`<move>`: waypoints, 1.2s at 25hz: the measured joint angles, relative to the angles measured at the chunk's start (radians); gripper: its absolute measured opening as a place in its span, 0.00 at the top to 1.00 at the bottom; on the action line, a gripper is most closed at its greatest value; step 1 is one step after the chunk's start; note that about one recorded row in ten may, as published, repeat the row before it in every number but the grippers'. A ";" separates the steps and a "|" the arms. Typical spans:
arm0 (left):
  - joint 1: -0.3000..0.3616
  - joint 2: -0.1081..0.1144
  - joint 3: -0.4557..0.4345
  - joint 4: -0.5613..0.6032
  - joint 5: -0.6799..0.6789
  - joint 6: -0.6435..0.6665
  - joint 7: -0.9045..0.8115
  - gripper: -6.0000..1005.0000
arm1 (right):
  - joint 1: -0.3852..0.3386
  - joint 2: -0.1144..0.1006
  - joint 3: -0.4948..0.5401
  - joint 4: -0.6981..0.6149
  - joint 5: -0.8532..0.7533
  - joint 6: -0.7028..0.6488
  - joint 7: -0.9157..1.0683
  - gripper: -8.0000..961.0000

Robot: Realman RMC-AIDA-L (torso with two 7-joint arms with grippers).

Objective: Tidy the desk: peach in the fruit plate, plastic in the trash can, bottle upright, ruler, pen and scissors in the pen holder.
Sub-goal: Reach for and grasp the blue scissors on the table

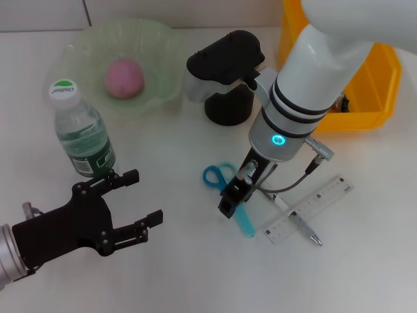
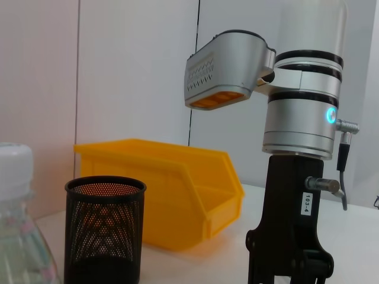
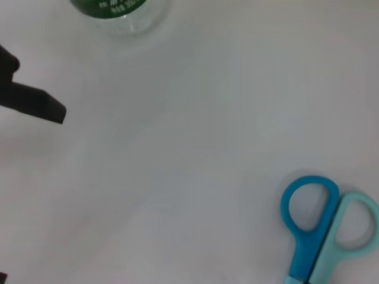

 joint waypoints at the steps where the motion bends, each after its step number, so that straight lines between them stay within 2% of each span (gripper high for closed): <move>1: 0.000 0.000 0.000 0.000 0.000 0.000 0.000 0.17 | 0.000 0.000 0.000 0.000 0.000 0.000 0.000 0.53; 30: -0.005 -0.001 0.000 -0.013 0.009 -0.003 0.012 0.17 | -0.008 0.000 0.017 0.031 0.000 0.009 0.001 0.57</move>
